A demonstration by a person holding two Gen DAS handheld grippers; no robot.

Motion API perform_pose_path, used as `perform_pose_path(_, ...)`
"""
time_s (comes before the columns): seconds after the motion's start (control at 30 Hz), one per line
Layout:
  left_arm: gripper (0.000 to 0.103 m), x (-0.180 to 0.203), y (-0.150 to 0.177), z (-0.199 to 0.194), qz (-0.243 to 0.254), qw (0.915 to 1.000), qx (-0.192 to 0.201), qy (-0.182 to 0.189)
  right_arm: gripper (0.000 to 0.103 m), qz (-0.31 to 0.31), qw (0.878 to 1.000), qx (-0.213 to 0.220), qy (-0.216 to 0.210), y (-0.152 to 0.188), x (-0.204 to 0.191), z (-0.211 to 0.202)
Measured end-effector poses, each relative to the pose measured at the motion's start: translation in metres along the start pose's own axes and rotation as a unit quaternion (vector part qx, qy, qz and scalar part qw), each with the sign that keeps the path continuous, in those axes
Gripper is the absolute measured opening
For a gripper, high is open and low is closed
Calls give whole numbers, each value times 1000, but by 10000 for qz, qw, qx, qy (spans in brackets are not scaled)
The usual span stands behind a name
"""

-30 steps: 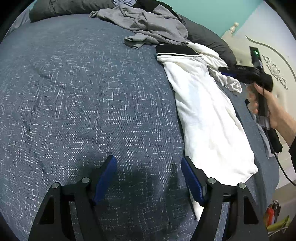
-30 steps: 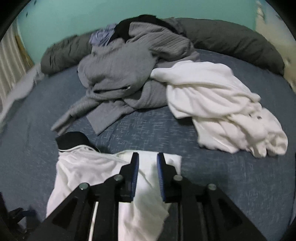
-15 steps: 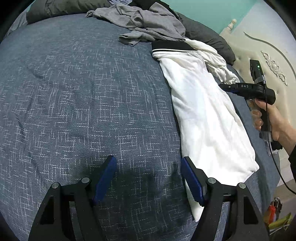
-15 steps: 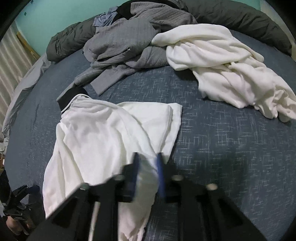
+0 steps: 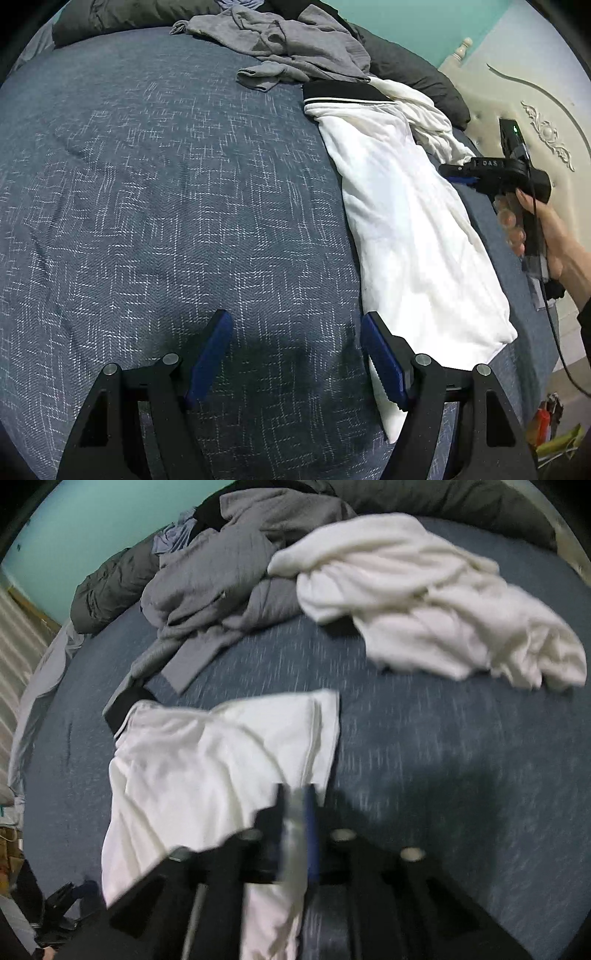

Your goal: Fold clothes

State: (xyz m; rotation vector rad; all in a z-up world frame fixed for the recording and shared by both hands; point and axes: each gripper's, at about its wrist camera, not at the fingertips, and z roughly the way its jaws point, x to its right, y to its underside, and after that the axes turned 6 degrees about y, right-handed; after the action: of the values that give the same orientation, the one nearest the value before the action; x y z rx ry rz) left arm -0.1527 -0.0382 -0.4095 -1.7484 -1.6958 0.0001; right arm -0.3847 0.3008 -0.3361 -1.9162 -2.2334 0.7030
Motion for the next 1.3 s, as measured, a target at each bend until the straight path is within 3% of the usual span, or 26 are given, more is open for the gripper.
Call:
perform_pose_path(0.03,76,0,0,0,4,10000,2,-1,36,41,10000,13,-65,3,2,-1)
perform_pose_path(0.17,76,1,1,-1,2,10000,7,-1,35,61,9999,33,-128,13,7,-1)
perform_pose_path(0.23,76,1,1,-1,-6,10000,8,-3,10,12,9999,129,-93,15,7,-4)
perform_pose_path(0.4,76,2,1,1,10,10000,-1,-21,2,-98,9992,371,137,12,5,-11)
perform_pose_path(0.67,76,0,1,0,22,10000,-3,-11,2,-344,9930,586,963,-7,-3,-5)
perform_pose_path(0.77,76,0,1,1,10,10000,-13,-10,2,-343,9926,395,1098,-12,-5,8)
perform_pose_path(0.9,76,1,1,-1,20,10000,-21,11,3,-234,9941,289,1015,-6,-3,9)
perform_pose_path(1.0,76,3,2,-3,38,10000,-24,38,18,-10,9942,498,953,8,2,-11)
perform_pose_path(1.1,76,5,2,-6,72,9999,-32,76,24,186,9939,729,810,26,2,-35)
perform_pose_path(1.3,76,20,14,-18,241,9993,-89,264,25,486,9959,767,31,114,-10,-84)
